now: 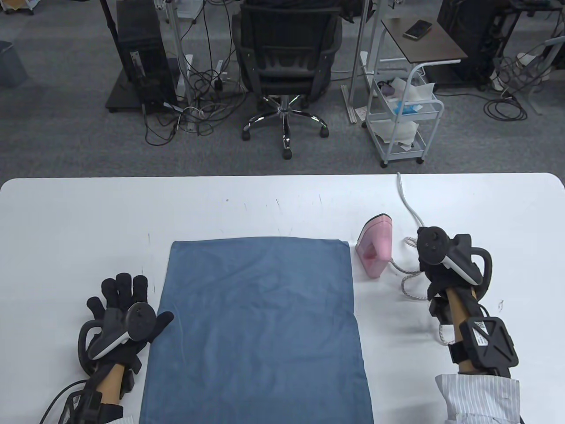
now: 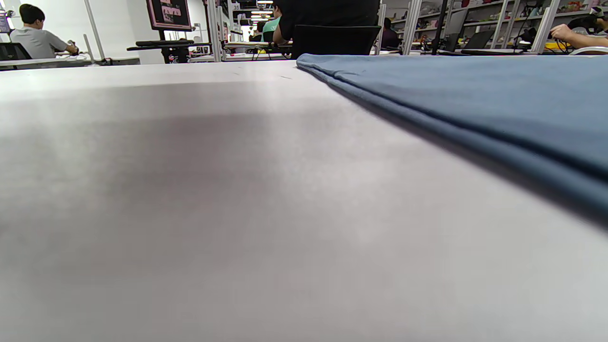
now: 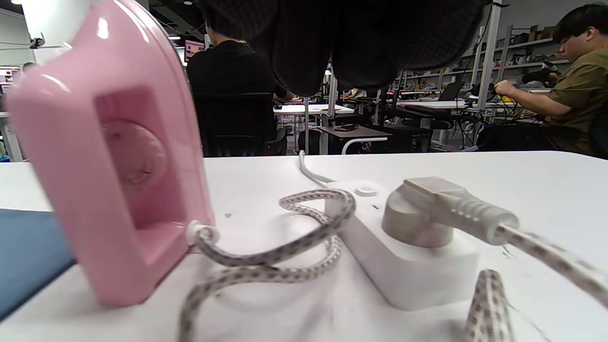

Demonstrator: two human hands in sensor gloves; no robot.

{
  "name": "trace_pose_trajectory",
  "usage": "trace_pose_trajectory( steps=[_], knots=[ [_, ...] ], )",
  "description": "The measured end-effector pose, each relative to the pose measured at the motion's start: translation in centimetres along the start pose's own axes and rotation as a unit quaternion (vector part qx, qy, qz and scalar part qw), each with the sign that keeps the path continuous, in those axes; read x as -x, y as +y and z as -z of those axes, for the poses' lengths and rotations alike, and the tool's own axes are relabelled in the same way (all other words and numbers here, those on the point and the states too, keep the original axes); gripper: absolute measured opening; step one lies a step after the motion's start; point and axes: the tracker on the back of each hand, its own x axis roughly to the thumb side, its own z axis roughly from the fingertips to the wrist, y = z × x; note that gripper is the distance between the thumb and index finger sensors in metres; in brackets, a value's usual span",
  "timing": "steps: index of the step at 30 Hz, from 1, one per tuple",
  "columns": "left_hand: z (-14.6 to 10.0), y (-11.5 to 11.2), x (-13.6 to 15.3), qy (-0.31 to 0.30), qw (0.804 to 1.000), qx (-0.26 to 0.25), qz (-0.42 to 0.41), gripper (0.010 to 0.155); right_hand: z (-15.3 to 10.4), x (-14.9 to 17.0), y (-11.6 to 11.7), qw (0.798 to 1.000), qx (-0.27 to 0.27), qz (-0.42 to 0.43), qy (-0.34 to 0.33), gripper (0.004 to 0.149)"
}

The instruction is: Iron pillowcase with electric iron on table

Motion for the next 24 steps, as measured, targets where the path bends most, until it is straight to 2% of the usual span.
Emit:
trace_pose_trajectory(
  steps=[5, 11, 19, 24],
  knots=[
    [0.0, -0.1, -0.3, -0.001, 1.0, 0.003, 0.014, 0.099, 2.3, 2.0, 2.5, 1.0, -0.005, -0.009, 0.023, 0.052],
    [-0.1, -0.3, -0.5, 0.005, 1.0, 0.016, 0.023, 0.098, 4.3, 4.2, 5.3, 0.996, -0.02, 0.057, 0.071, 0.053],
    [-0.1, -0.3, -0.4, 0.01, 1.0, 0.019, 0.016, 0.098, 5.3, 4.3, 6.6, 0.993, -0.074, 0.039, 0.089, 0.055],
    [-0.2, -0.3, -0.3, 0.012, 1.0, 0.017, 0.016, 0.098, 5.3, 3.6, 7.0, 0.993, -0.066, -0.004, 0.094, 0.053]
  ],
)
